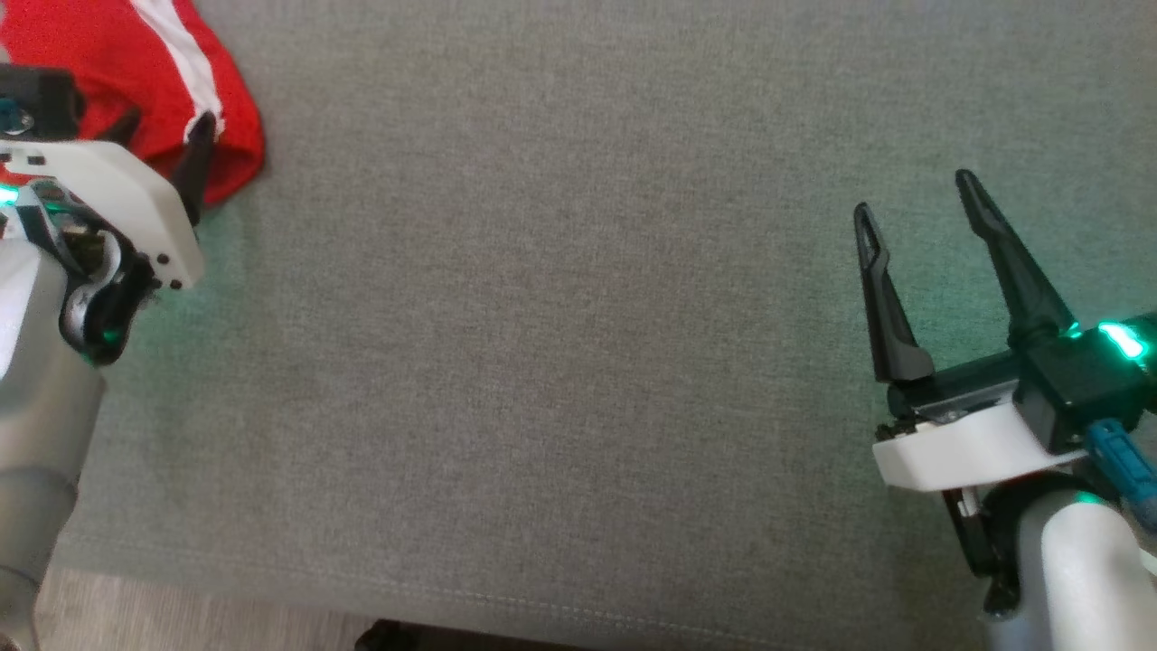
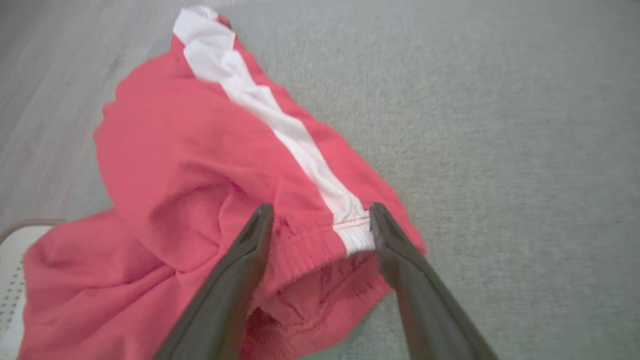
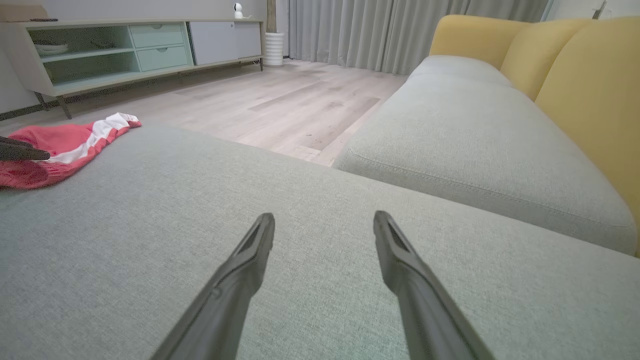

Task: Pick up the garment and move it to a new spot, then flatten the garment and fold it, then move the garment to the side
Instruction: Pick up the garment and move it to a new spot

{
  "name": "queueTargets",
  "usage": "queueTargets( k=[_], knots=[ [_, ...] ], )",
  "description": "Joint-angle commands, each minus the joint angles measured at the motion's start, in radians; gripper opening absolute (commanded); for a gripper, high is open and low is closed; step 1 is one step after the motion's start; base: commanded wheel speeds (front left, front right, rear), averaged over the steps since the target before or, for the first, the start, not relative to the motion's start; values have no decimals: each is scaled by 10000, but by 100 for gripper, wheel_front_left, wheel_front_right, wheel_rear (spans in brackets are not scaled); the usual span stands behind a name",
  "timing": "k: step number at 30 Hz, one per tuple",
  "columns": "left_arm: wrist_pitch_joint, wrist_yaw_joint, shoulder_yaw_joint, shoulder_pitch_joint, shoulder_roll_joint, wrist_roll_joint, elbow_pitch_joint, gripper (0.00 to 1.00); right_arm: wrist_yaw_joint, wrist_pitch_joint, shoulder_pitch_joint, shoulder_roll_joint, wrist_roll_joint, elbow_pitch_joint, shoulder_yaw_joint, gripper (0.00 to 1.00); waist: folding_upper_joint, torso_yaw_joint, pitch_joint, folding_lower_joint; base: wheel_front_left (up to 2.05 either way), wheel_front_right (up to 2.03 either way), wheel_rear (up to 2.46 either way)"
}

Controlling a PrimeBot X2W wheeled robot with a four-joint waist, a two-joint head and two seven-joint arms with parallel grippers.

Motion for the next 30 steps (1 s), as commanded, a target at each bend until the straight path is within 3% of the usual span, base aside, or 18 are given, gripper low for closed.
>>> queueTargets(
  k=[1,9,10,11,12,14,15,16,24,30],
  knots=[
    [103,-60,352,-639,558,-73,-48,100,65,74,-224,-32,-63,-447,198,100,0,-6,222,-2,0,0,0],
    [564,-166,-15,-859,403,-290,1100,100,65,119,-267,-32,-173,-589,149,100,0,65,621,-2,0,0,0],
    [597,-173,-54,-860,382,-314,1230,89,65,124,-270,-32,-180,-592,156,100,0,62,641,-2,0,0,0],
    [595,-178,-78,-865,367,-337,1351,60,65,129,-273,-32,-187,-592,163,100,0,58,653,-2,0,0,0],
    [557,-182,-95,-879,362,-350,1464,44,65,131,-278,-32,-191,-586,163,100,0,53,659,-2,0,0,0],
    [406,-190,-129,-912,356,-351,1649,23,65,123,-296,-32,-203,-566,125,100,0,38,646,-2,0,0,0],
    [251,-191,-126,-941,372,-328,1727,4,65,107,-309,-32,-212,-566,89,100,0,33,633,-2,0,0,0],
    [61,-192,-135,-984,401,-271,1793,0,65,93,-320,-32,-217,-567,59,100,0,29,615,-2,0,0,0],
    [-2492,-12,-211,-1728,654,575,2090,0,65,-97,-323,-31,-46,-230,-80,100,0,69,38,-2,0,0,0],
    [-2999,-91,-457,-2187,867,885,2141,0,65,-382,-259,-31,342,250,-63,100,0,-46,-833,-2,0,0,0]
  ],
)
